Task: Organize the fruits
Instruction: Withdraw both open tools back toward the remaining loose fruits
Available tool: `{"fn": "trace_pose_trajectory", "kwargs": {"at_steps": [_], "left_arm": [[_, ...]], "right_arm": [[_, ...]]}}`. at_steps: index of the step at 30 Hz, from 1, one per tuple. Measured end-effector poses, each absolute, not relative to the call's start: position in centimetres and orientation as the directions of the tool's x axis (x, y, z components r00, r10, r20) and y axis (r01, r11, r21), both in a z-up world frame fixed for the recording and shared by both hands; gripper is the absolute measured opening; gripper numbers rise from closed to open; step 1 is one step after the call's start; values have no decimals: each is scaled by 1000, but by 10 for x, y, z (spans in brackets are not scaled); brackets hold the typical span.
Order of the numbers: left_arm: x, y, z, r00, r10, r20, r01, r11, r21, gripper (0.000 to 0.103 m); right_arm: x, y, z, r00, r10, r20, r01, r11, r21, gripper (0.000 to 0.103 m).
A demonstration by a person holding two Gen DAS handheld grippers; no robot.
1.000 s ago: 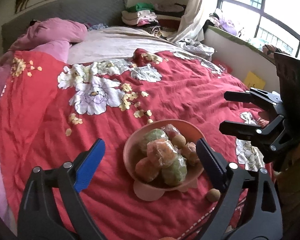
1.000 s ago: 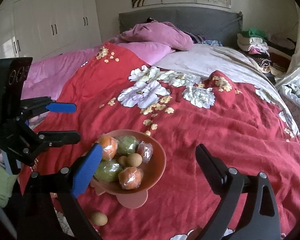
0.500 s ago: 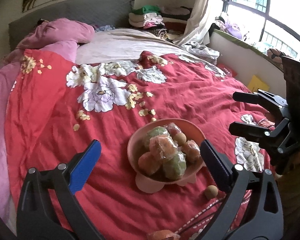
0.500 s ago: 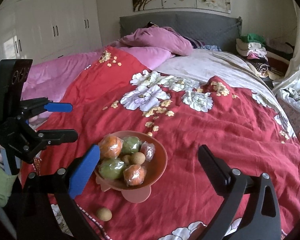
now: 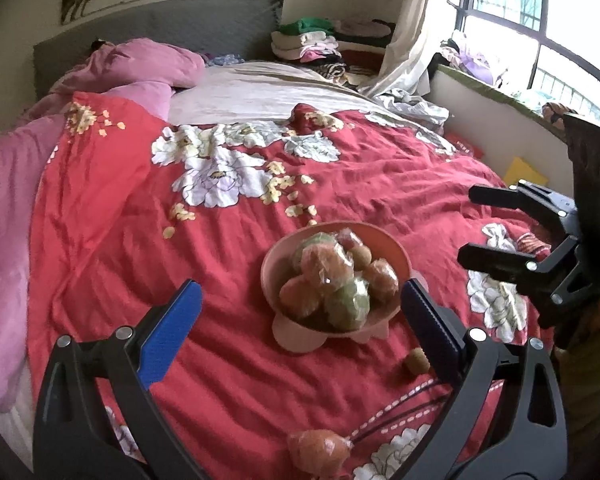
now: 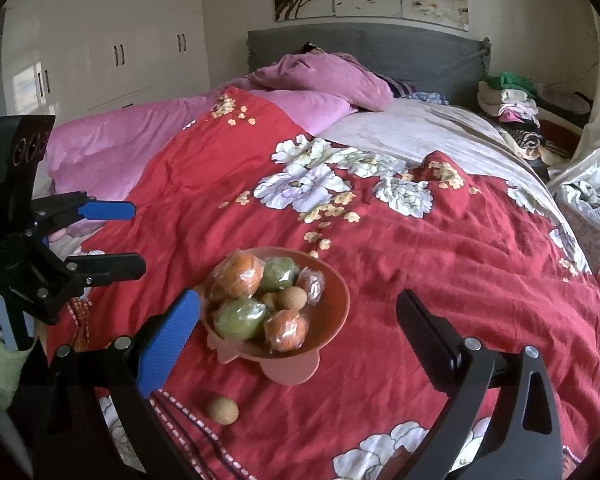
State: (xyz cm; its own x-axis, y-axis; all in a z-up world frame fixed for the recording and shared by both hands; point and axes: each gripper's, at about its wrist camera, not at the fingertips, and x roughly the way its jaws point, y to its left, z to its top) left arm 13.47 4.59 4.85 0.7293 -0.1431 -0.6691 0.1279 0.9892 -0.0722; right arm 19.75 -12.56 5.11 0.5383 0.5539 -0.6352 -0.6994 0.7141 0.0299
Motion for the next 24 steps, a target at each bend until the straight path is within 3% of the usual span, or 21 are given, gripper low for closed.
{"fn": "trace_pose_trajectory", "kwargs": {"at_steps": [3, 24], "left_arm": [[127, 44, 44, 730, -104, -676, 114, 993, -29, 93], [106, 50, 28, 697, -104, -709, 97, 994, -51, 93]], "right_arm": [[193, -126, 50, 531, 558, -637, -704, 709, 34, 98], [172, -124, 24, 481, 543, -688, -718, 695, 46, 98]]}}
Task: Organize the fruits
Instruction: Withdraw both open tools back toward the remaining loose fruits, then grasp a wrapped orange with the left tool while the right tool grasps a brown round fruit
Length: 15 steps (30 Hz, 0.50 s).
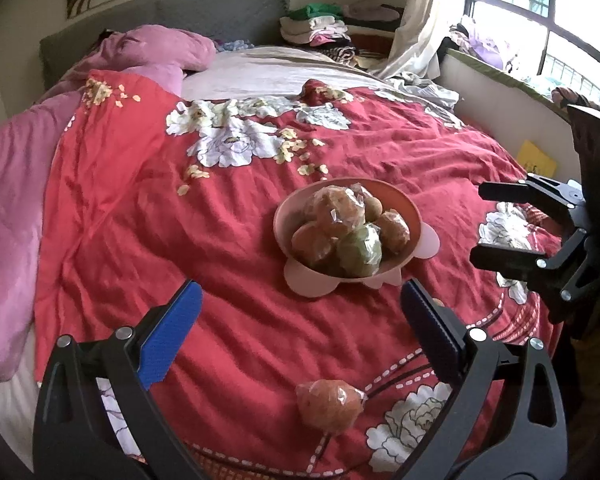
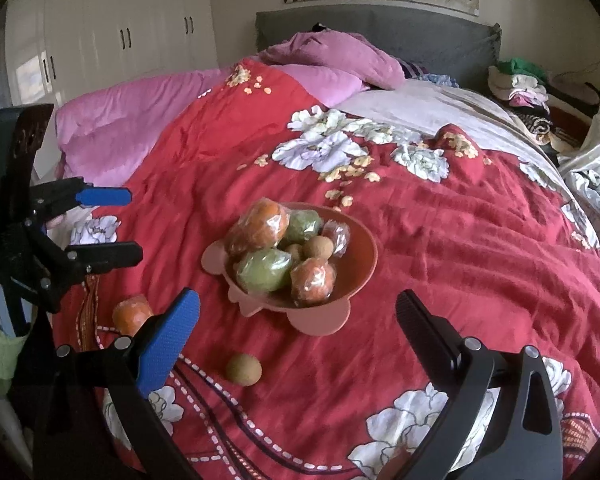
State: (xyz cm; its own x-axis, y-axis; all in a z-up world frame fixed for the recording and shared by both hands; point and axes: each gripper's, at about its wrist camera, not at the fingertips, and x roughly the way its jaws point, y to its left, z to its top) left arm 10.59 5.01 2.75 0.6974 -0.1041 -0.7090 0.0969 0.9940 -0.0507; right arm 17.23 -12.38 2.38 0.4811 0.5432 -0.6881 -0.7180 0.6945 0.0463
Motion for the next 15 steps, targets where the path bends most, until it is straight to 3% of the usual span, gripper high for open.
{"fn": "trace_pose_trajectory", "kwargs": {"at_steps": [15], "left_arm": [[88, 52, 6, 650, -126, -749, 108, 992, -73, 93]], "right_arm": [[160, -114, -2, 418, 520, -745, -743, 667, 49, 98]]}}
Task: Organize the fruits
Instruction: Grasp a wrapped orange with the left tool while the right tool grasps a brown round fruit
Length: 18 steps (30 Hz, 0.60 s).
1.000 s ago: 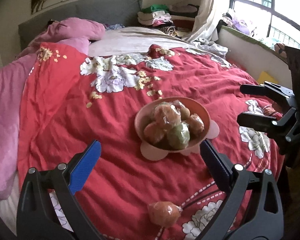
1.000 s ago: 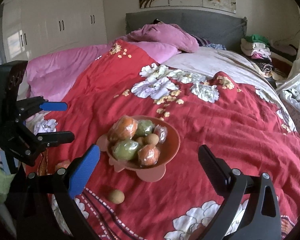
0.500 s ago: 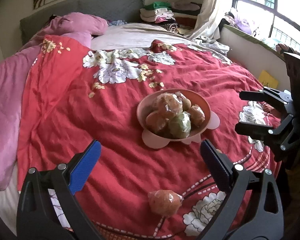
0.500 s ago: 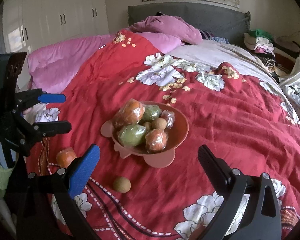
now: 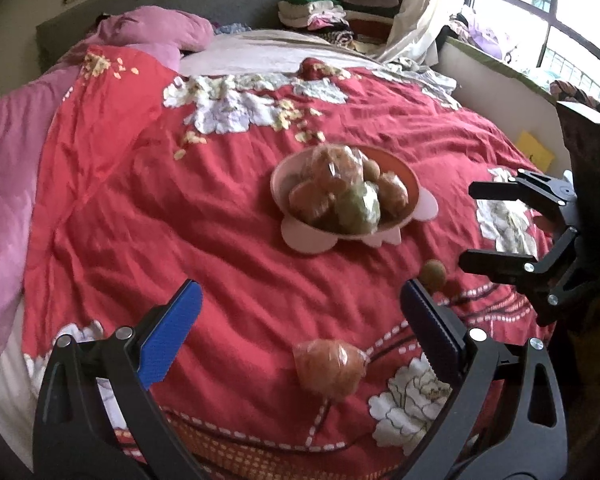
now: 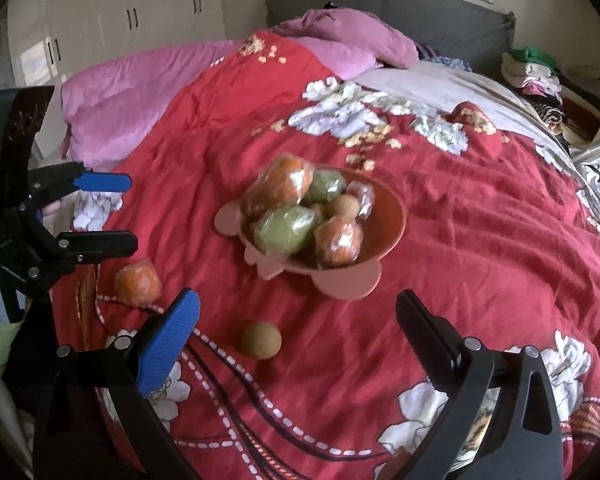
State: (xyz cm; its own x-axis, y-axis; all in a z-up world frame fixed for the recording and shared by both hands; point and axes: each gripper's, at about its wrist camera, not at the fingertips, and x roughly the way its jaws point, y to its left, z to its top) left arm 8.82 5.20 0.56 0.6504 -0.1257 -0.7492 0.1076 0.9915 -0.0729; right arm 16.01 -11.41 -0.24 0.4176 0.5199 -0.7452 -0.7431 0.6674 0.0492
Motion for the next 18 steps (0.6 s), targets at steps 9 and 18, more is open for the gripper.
{"fn": "trace_pose_trajectory", "kwargs": {"at_steps": [9, 18], "left_arm": [[76, 42, -19, 604, -145, -784, 132, 988, -81, 89], [75, 38, -28, 576, -171, -799, 169, 982, -88, 66]], "right_arm": [[149, -108, -22, 382, 492, -782, -761, 647, 35, 97], [144, -100, -29, 341, 500, -796, -789, 612, 46, 75]]}}
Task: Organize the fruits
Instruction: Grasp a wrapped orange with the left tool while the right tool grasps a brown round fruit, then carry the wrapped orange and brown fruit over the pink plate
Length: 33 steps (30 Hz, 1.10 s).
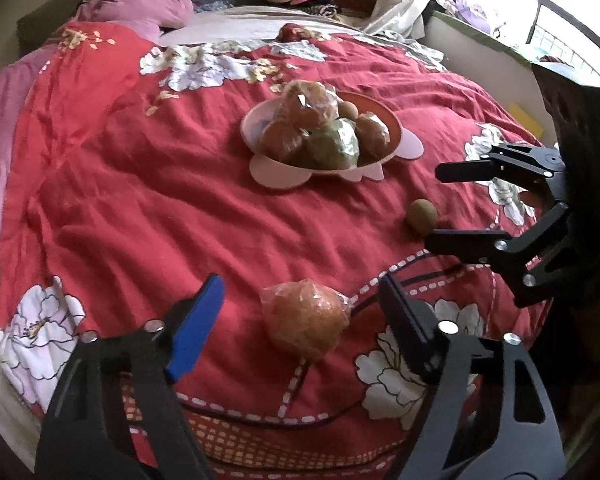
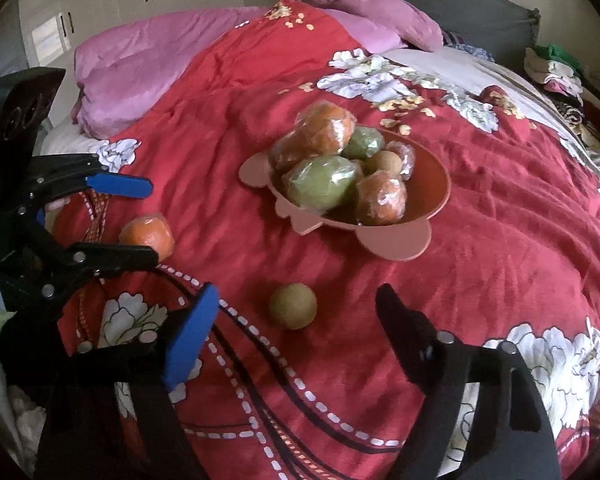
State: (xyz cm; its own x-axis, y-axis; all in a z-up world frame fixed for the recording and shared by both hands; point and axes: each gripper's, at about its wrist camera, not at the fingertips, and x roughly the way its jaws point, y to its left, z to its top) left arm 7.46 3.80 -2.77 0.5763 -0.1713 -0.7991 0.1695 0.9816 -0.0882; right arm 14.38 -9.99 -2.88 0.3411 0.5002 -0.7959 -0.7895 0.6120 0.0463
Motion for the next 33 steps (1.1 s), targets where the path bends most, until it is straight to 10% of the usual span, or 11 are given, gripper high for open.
{"fn": "trace_pose_trajectory", "kwargs": {"at_steps": [8, 33], "left_arm": [[76, 31, -36, 549, -188, -814, 204, 975, -88, 55], [76, 40, -16, 589, -228, -775, 215, 969, -122, 37]], "right_arm": [[144, -97, -39, 304, 498, -812, -806, 589, 60, 29], [151, -112, -18, 321, 566, -759, -787, 606, 119, 25]]}}
